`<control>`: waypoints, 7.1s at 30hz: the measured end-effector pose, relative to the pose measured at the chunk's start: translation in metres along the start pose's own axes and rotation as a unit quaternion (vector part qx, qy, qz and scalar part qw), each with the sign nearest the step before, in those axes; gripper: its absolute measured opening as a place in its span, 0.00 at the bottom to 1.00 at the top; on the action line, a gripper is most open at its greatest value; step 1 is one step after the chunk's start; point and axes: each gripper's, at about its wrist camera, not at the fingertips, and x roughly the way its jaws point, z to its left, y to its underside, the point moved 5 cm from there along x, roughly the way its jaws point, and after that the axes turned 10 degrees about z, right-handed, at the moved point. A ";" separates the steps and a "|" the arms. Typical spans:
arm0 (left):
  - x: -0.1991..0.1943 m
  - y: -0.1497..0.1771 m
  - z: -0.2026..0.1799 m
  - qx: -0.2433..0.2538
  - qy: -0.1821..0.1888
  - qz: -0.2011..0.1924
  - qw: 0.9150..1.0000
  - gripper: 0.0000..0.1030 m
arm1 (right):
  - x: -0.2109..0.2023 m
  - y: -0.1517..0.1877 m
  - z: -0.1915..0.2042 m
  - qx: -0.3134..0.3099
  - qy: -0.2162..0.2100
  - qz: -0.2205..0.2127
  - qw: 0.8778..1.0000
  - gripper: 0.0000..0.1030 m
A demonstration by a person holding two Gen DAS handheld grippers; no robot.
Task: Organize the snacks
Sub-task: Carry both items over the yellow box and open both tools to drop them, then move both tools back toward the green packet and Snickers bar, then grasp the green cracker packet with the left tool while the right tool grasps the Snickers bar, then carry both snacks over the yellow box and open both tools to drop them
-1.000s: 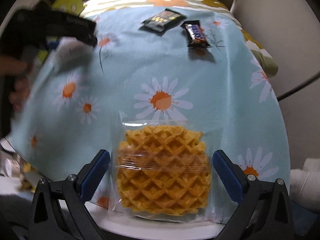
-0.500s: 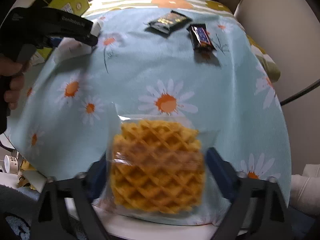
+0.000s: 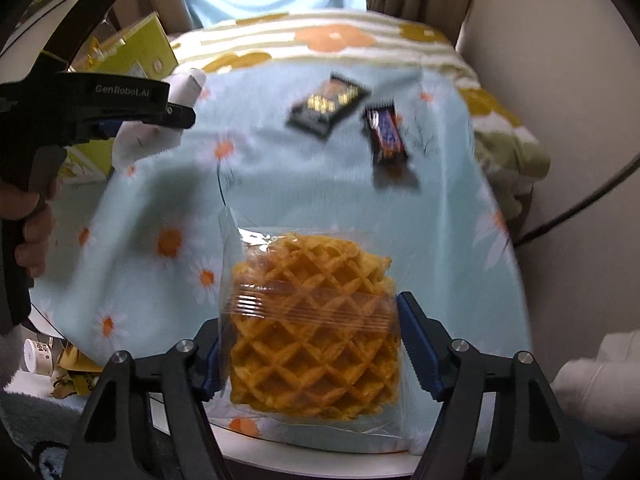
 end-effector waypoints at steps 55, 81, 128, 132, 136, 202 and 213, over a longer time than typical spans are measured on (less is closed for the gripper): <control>-0.149 -0.019 0.355 -0.038 0.004 -0.062 0.997 0.99 | -0.055 -0.227 0.293 -0.020 -0.100 -0.086 0.991 0.68; -0.169 -0.008 0.364 -0.057 0.003 -0.072 0.996 0.99 | -0.059 -0.209 0.287 0.014 -0.120 -0.101 0.988 0.98; -0.086 -0.048 -0.049 0.144 0.040 -0.045 0.988 0.99 | -0.068 -0.114 -0.031 0.045 0.010 -0.110 0.993 0.98; -0.046 -0.063 -0.081 0.182 0.041 -0.007 0.982 0.99 | -0.043 -0.112 -0.044 0.044 0.018 -0.091 0.995 0.97; -0.002 -0.076 -0.106 0.217 0.035 0.034 0.975 0.99 | -0.017 -0.115 -0.054 0.044 0.021 -0.072 0.996 0.94; 0.023 -0.093 -0.107 0.224 0.014 0.042 0.973 0.40 | 0.015 -0.143 -0.047 -0.028 0.013 -0.063 0.998 0.25; -0.101 -0.098 -0.044 0.140 0.012 -0.057 0.988 0.40 | -0.071 -0.176 -0.004 -0.069 -0.033 -0.116 0.990 0.25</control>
